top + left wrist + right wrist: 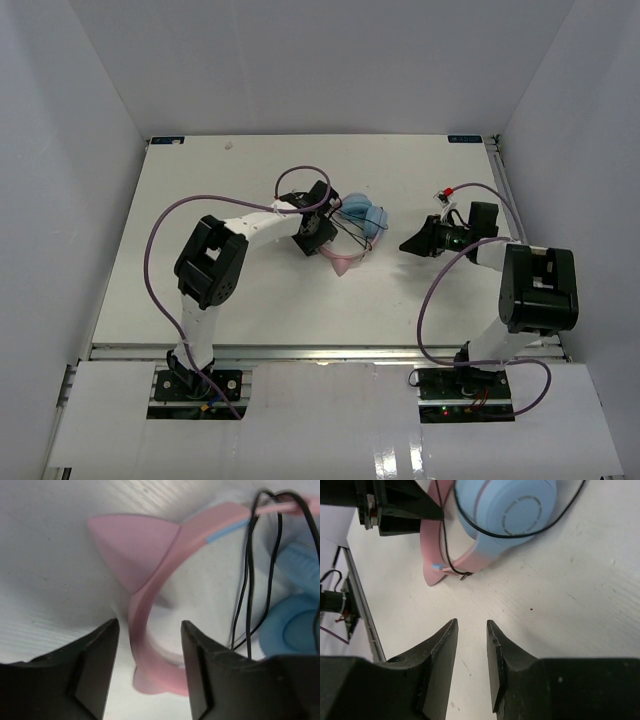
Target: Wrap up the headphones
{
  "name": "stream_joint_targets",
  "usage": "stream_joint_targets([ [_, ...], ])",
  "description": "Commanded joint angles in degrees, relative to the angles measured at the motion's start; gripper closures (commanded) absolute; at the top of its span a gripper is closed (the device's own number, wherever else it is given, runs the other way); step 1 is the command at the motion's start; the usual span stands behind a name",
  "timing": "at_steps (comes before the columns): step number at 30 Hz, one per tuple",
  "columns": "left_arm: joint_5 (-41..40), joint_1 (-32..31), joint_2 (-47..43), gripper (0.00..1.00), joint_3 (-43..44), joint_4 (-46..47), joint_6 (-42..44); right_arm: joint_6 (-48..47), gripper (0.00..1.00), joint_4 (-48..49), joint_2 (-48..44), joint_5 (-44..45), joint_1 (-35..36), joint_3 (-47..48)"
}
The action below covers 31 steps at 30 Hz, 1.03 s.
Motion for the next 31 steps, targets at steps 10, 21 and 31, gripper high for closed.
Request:
stream_joint_targets([
  [10,3.2,0.1,-15.2,0.09,-4.4,0.2,25.9,-25.2,0.07,-26.1,-29.2,10.8,0.3,2.6],
  [21,21.5,0.5,-57.0,0.02,-49.8,39.8,40.5,-5.3,0.10,-16.5,-49.5,37.5,0.3,-6.2],
  [31,26.3,0.7,-74.0,0.02,-63.4,47.4,40.4,-3.5,0.10,-15.9,-50.0,41.0,0.3,-7.4],
])
